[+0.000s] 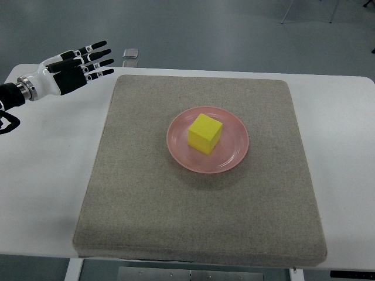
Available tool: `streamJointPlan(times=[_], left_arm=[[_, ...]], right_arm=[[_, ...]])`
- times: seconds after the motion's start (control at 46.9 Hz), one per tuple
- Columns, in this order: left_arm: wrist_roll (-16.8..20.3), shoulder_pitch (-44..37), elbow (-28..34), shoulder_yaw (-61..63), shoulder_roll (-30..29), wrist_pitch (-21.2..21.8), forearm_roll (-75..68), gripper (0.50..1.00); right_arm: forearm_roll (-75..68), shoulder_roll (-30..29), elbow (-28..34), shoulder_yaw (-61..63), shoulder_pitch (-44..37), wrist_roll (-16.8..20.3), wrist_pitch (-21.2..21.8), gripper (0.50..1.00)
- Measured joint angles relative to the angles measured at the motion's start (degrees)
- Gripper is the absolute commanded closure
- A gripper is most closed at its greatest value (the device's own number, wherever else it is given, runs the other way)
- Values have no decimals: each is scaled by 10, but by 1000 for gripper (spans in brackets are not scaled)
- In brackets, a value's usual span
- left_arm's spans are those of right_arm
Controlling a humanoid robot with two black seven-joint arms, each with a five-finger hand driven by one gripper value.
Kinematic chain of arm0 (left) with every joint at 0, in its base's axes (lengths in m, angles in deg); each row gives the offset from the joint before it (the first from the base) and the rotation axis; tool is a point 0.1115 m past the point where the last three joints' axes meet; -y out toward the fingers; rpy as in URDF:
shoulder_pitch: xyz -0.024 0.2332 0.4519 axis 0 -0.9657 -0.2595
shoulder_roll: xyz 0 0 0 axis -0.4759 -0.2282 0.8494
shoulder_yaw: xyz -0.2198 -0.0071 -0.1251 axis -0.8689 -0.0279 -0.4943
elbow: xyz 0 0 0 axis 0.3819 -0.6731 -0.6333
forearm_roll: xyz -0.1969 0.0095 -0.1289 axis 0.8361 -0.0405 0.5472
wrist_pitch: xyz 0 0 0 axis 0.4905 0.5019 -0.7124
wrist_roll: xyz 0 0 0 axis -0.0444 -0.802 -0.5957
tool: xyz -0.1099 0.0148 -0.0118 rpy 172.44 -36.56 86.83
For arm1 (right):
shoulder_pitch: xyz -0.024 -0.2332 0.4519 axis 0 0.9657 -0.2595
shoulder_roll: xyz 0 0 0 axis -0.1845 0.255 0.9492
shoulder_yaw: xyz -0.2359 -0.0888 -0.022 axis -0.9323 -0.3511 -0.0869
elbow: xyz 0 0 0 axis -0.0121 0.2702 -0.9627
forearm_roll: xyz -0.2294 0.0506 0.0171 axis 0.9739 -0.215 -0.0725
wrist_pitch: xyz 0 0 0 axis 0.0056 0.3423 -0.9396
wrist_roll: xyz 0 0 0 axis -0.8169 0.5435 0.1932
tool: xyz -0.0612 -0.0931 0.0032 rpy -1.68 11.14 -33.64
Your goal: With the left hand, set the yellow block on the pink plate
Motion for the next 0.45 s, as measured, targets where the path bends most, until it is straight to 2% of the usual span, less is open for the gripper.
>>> streamJointPlan(times=[0.448], left_arm=[[-7,-1,2,-23,-1,0,4,504]], right_arm=[[4,0,0,-2,0,1,-3,576]])
